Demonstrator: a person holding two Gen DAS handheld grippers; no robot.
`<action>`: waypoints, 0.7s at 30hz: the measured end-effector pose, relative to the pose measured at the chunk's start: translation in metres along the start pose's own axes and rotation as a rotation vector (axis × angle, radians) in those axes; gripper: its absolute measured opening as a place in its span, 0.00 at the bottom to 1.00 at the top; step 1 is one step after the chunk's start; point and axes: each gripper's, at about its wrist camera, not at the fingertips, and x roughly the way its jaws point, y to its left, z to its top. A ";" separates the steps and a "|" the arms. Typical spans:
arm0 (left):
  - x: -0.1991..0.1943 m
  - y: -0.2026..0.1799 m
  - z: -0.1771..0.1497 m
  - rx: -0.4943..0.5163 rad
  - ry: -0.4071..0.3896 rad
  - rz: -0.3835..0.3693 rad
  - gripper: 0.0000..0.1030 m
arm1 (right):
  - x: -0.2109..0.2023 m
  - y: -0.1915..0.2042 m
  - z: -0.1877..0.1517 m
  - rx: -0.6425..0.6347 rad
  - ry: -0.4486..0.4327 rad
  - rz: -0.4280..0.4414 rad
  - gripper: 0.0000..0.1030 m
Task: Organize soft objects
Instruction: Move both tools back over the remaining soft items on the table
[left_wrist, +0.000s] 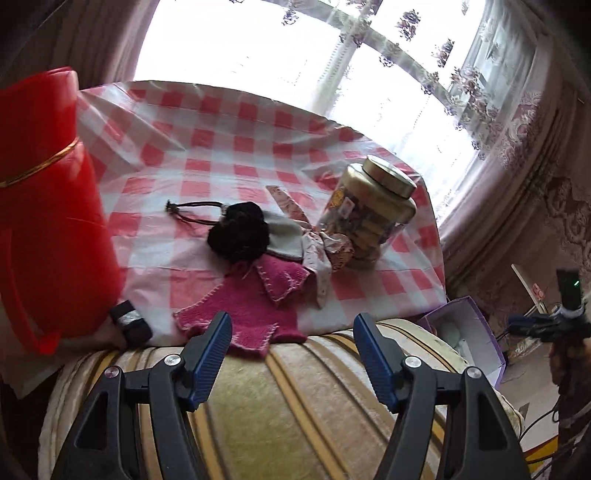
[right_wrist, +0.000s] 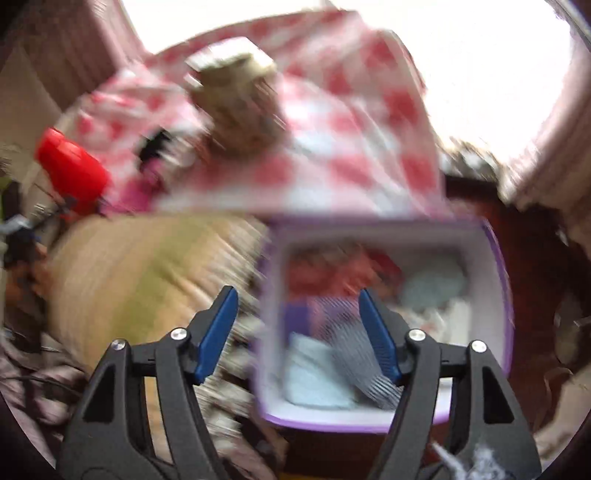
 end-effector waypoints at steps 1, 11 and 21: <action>-0.003 0.003 0.000 -0.002 -0.008 0.005 0.67 | -0.001 0.007 0.005 -0.012 -0.017 0.035 0.71; -0.010 0.027 -0.004 -0.041 -0.015 -0.013 0.66 | -0.011 0.111 0.066 -0.152 -0.141 0.240 0.75; 0.011 0.034 0.020 -0.056 0.007 0.010 0.66 | 0.060 0.172 0.106 -0.234 -0.079 0.248 0.75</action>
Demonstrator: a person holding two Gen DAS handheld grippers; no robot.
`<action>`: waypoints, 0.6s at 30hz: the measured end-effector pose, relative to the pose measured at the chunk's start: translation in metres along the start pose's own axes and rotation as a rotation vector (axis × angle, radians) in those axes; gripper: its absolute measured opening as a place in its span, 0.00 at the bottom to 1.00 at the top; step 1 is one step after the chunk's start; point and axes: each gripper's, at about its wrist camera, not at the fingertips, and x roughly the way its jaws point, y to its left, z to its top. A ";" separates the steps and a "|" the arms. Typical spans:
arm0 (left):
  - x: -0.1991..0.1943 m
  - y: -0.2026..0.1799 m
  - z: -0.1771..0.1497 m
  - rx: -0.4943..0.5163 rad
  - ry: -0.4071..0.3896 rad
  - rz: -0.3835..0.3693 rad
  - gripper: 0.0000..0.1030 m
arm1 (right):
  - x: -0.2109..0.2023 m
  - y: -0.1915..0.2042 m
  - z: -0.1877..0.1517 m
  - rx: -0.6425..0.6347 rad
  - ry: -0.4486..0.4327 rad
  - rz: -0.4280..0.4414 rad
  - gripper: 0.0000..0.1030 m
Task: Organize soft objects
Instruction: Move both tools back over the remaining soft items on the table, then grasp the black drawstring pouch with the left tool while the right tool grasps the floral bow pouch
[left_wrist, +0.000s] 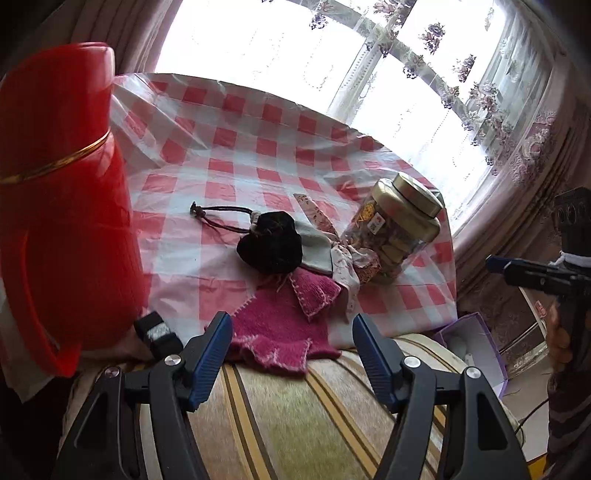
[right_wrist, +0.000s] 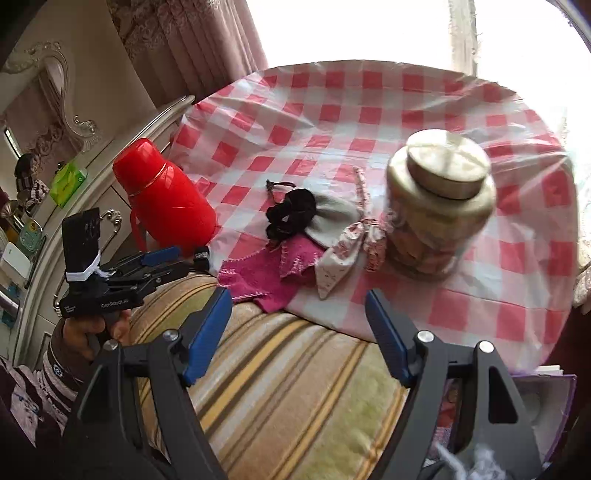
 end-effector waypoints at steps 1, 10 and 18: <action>0.005 0.001 0.005 -0.006 0.009 0.008 0.66 | 0.006 -0.001 0.002 0.004 0.008 0.007 0.75; 0.074 -0.002 0.061 -0.036 0.155 0.047 0.66 | 0.060 -0.009 0.011 0.069 0.083 0.027 0.75; 0.135 0.001 0.085 -0.010 0.202 0.137 0.66 | 0.097 -0.009 0.015 0.056 0.120 0.001 0.75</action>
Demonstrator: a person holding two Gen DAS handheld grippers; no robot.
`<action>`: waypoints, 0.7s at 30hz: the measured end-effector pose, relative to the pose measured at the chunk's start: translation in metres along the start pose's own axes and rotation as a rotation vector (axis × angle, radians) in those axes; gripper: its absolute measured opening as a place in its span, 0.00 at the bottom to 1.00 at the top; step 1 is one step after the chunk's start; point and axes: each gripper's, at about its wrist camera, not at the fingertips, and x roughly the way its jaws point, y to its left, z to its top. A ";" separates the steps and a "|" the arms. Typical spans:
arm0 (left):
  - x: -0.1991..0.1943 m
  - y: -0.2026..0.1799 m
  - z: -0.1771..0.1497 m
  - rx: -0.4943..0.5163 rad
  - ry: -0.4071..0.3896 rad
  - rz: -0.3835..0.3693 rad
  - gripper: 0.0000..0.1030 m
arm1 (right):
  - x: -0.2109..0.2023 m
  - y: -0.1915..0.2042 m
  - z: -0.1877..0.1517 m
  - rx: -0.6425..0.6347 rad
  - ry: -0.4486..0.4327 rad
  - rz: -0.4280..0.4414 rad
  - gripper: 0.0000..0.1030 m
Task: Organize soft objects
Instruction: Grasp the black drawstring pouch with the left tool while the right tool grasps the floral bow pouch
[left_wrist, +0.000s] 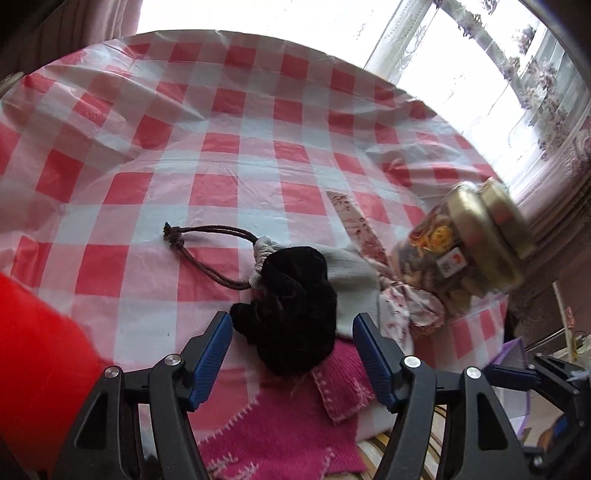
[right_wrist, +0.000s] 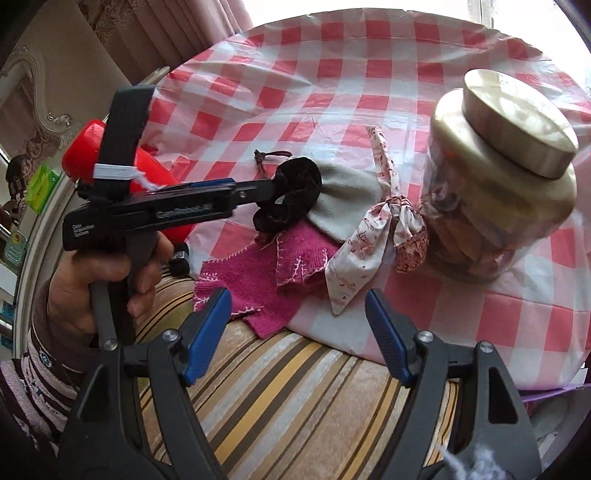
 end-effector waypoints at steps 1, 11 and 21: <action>0.005 -0.002 0.000 0.020 -0.004 0.005 0.67 | 0.004 -0.001 0.001 0.002 0.004 -0.003 0.75; 0.041 -0.004 -0.012 0.116 0.023 0.037 0.41 | 0.040 -0.015 0.014 0.050 0.025 -0.131 0.75; 0.011 0.028 -0.020 -0.012 -0.097 -0.019 0.14 | 0.079 -0.029 0.031 0.142 0.067 -0.209 0.75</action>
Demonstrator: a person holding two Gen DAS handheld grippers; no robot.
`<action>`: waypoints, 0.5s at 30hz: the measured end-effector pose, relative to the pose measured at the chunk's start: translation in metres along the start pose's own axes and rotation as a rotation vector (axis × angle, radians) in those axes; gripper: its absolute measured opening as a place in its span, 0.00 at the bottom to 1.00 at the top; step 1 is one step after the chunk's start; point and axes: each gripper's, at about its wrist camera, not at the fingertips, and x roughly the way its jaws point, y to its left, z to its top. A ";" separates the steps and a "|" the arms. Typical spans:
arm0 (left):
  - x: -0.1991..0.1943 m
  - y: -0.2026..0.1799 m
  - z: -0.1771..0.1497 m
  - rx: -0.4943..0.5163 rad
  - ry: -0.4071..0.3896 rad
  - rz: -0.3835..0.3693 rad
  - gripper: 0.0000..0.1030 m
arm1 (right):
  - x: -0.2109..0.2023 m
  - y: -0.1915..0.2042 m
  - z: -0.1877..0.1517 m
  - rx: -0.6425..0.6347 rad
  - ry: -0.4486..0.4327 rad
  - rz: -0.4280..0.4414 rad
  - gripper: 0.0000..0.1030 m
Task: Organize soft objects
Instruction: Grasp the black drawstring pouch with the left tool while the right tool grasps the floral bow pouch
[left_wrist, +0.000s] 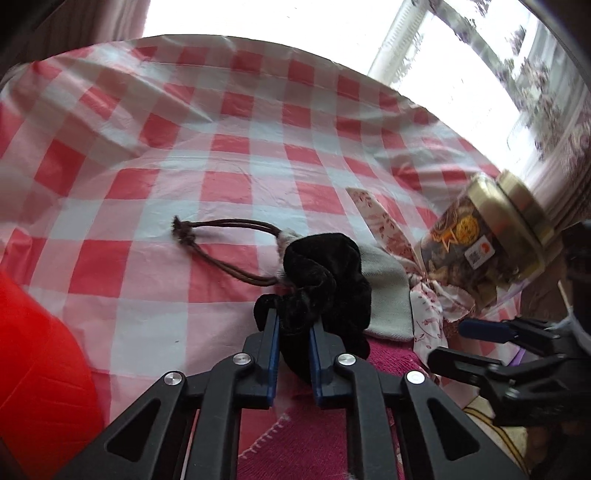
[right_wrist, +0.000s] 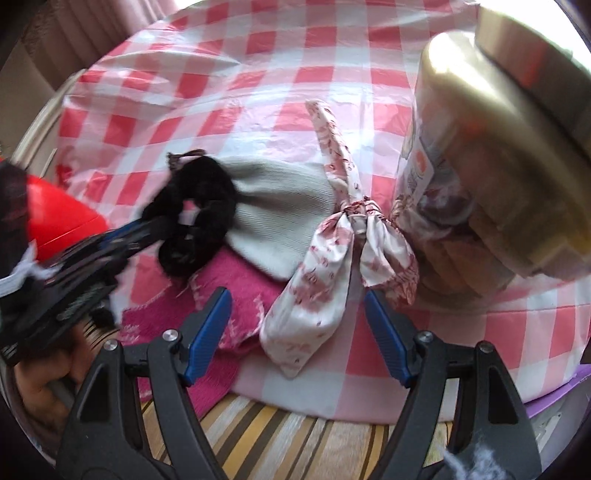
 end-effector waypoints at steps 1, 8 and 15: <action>-0.004 0.003 0.000 -0.012 -0.013 -0.013 0.14 | 0.003 0.000 0.001 0.003 0.001 -0.012 0.75; -0.006 0.015 0.000 -0.073 -0.028 -0.077 0.19 | 0.024 -0.009 0.008 0.050 0.026 -0.028 0.39; 0.004 0.019 -0.002 -0.091 0.008 -0.057 0.44 | 0.017 -0.005 0.003 0.003 -0.005 -0.037 0.11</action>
